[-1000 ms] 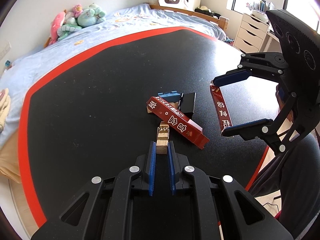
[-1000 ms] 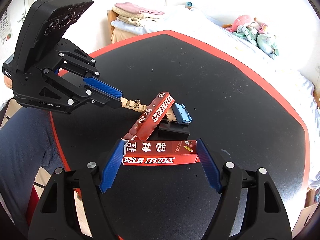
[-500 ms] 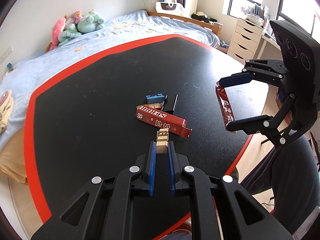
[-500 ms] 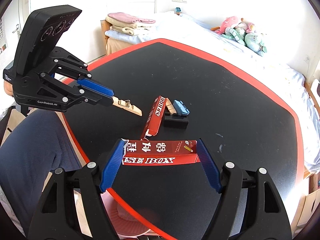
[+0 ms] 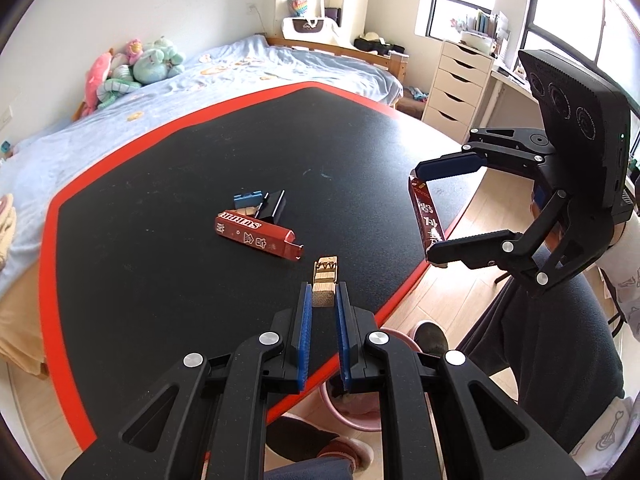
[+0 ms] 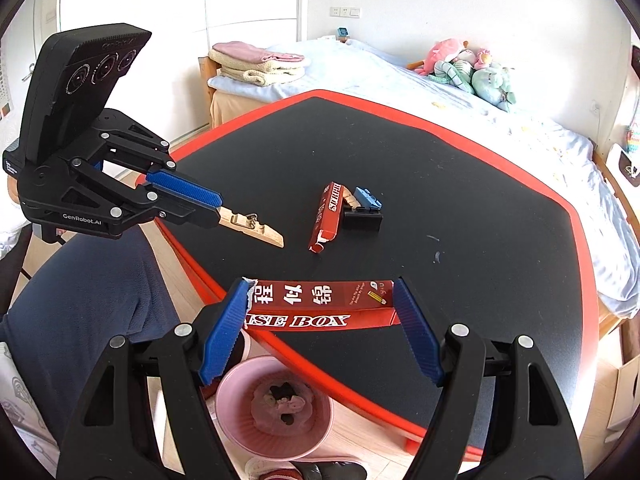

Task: Collect trash
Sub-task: 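Lift both held items and carry them toward the wastebasket, then open both grippers over the pink wastebasket to drop clothespin and red box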

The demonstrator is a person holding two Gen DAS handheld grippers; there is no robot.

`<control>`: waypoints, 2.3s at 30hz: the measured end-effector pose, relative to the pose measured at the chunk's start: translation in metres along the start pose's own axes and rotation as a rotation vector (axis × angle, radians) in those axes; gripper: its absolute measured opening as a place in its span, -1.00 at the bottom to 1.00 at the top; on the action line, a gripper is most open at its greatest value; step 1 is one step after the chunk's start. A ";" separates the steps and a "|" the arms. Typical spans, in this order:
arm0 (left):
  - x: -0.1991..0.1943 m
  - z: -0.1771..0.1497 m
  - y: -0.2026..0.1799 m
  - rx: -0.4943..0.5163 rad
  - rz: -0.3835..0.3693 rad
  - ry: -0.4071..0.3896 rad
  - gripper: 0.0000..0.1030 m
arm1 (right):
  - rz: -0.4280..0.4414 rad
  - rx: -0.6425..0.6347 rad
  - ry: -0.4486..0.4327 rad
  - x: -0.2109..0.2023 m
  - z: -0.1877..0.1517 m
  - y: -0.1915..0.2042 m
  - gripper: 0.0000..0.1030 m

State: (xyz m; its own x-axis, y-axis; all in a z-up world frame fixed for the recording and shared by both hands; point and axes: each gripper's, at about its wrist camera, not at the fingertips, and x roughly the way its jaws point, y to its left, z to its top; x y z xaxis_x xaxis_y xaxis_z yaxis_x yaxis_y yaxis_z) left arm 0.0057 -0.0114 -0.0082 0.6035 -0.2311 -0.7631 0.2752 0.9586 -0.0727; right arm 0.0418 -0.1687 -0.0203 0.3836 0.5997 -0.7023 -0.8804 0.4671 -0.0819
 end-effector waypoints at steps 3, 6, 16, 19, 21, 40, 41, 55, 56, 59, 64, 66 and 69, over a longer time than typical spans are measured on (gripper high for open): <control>-0.003 -0.007 -0.012 0.015 -0.008 0.001 -0.77 | -0.009 0.001 0.000 -0.009 -0.010 0.008 0.42; -0.005 -0.015 -0.023 0.022 -0.024 0.008 -0.77 | -0.014 0.014 0.001 -0.018 -0.020 0.015 0.42; 0.002 -0.042 -0.044 0.008 -0.073 0.053 -0.77 | -0.006 0.054 0.062 -0.026 -0.057 0.037 0.42; 0.004 -0.047 -0.049 0.004 -0.088 0.063 -0.77 | 0.004 0.063 0.073 -0.025 -0.064 0.040 0.42; 0.006 -0.049 -0.053 0.006 -0.097 0.069 -0.77 | 0.009 0.067 0.077 -0.024 -0.067 0.041 0.42; 0.006 -0.049 -0.050 -0.028 -0.095 0.043 0.76 | 0.017 0.107 0.100 -0.024 -0.075 0.035 0.83; 0.005 -0.049 -0.049 -0.032 -0.091 0.041 0.78 | 0.015 0.114 0.101 -0.024 -0.076 0.034 0.83; -0.003 -0.048 -0.036 -0.072 -0.050 0.038 0.85 | 0.008 0.160 0.102 -0.025 -0.079 0.032 0.89; -0.003 -0.048 -0.035 -0.075 -0.047 0.038 0.85 | 0.004 0.165 0.103 -0.025 -0.078 0.032 0.90; -0.003 -0.046 -0.030 -0.084 -0.040 0.038 0.85 | 0.002 0.177 0.102 -0.025 -0.076 0.028 0.90; -0.004 -0.042 -0.017 -0.107 -0.017 0.032 0.85 | -0.006 0.191 0.094 -0.024 -0.070 0.022 0.90; -0.003 -0.040 -0.011 -0.119 -0.010 0.027 0.85 | -0.008 0.188 0.092 -0.022 -0.065 0.020 0.90; -0.002 -0.035 -0.001 -0.130 0.005 0.022 0.85 | -0.014 0.184 0.086 -0.019 -0.056 0.017 0.90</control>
State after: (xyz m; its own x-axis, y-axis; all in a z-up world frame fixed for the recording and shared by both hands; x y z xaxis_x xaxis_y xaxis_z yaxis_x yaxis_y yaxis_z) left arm -0.0224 -0.0063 -0.0294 0.5875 -0.2243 -0.7775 0.1722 0.9735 -0.1507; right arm 0.0035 -0.2086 -0.0478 0.3630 0.5386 -0.7603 -0.8066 0.5902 0.0330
